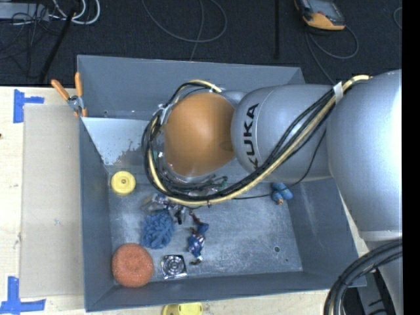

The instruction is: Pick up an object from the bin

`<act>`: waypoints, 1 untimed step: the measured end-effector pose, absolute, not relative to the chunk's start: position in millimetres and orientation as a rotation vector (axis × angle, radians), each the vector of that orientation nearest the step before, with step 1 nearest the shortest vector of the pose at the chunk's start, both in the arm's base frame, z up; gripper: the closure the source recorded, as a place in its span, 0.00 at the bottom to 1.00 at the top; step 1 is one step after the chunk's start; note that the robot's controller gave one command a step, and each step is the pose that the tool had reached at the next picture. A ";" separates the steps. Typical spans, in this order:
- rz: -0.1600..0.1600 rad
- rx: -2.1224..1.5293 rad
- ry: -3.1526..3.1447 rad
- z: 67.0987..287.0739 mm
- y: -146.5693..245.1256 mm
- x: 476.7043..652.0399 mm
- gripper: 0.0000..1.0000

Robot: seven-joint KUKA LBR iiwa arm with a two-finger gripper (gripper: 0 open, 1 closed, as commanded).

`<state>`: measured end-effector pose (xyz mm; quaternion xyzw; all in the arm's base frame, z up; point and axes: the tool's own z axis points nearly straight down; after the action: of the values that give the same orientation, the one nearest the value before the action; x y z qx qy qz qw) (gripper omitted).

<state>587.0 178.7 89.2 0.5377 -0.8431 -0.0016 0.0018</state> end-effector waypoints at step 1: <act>-0.002 1.689 -2.651 99.8 179.5 588.4 1.00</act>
Offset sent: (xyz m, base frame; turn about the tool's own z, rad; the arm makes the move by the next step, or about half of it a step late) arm -0.0001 0.0000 0.1025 0.0000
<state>588.4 179.5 99.8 0.5373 -0.8434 -0.0006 -0.0008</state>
